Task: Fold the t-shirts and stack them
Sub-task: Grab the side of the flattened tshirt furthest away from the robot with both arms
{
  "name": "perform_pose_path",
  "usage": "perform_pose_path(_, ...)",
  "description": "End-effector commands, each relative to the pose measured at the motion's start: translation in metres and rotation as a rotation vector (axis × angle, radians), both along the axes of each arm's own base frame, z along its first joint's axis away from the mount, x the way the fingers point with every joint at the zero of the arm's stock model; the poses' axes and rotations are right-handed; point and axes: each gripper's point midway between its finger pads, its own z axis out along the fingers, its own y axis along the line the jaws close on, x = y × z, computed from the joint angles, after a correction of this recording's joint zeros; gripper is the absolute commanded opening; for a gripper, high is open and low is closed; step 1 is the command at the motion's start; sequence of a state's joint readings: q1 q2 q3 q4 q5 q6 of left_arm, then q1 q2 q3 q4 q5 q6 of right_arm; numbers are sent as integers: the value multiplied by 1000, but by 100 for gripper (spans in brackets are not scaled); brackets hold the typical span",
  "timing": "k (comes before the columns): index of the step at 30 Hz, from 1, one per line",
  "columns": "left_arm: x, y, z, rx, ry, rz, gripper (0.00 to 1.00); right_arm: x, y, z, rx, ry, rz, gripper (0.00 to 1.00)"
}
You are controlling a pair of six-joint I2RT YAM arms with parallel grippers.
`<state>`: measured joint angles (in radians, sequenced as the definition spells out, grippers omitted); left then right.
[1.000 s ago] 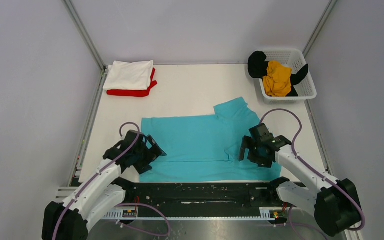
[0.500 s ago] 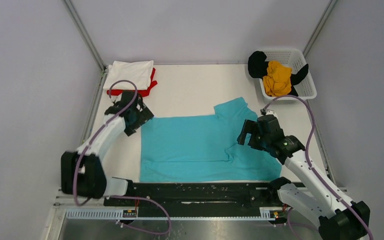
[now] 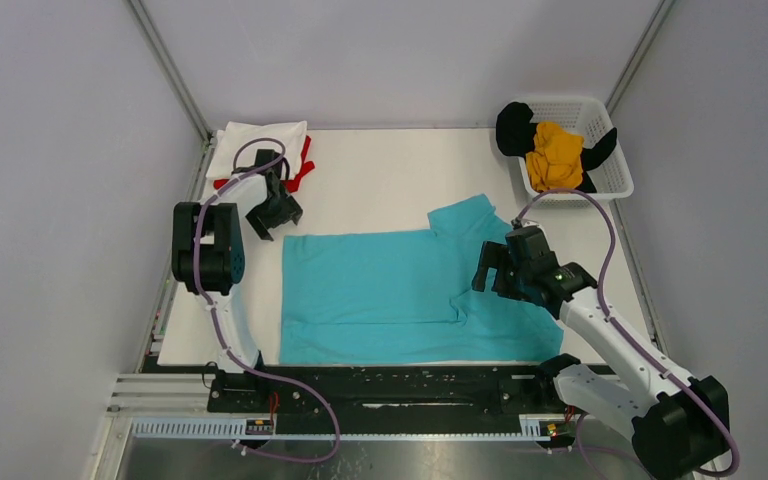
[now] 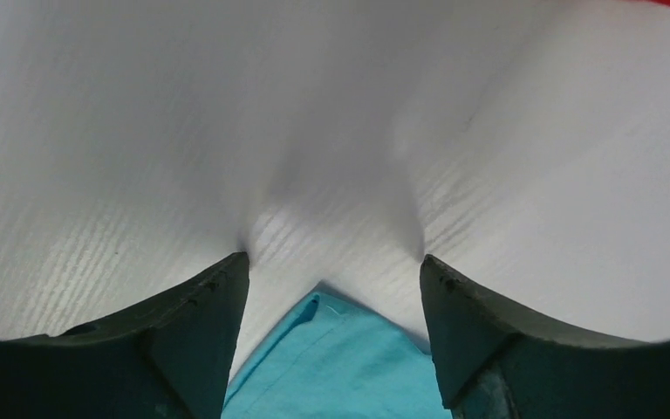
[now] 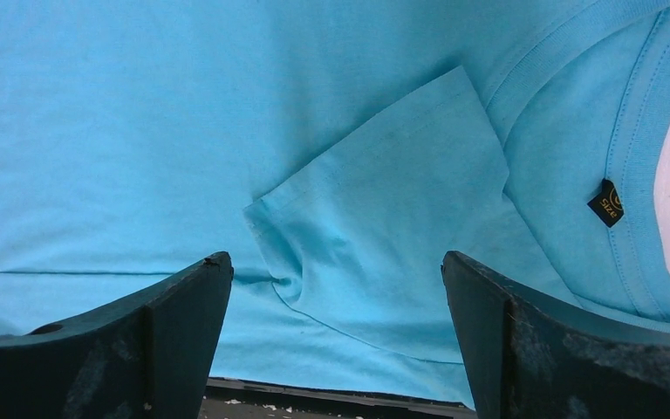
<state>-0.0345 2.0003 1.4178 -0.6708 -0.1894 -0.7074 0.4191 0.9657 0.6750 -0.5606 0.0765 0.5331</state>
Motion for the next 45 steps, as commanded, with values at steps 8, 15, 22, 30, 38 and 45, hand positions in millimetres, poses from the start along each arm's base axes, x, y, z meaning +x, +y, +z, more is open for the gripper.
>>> perform_pose_path(8,-25,-15,-8,-89,76,-46,64,9,-2,2,-19,-28,6,98)
perform_pose_path(15,-37,-24,-8,-86,90,-90,54,9,-4,1,-30,-31,6,98)
perform_pose_path(22,-44,-28,-8,-25,126,-143,41,9,-7,1,-42,-38,-1,98)
perform_pose_path(30,-39,-24,-7,-1,128,-142,7,9,-11,0,-55,-47,-5,98)
perform_pose_path(38,-38,-26,-6,-13,118,-171,0,41,-8,17,-83,-56,-31,98)
perform_pose_path(45,-38,-32,-6,-43,84,-218,0,147,14,41,-53,-76,13,98)
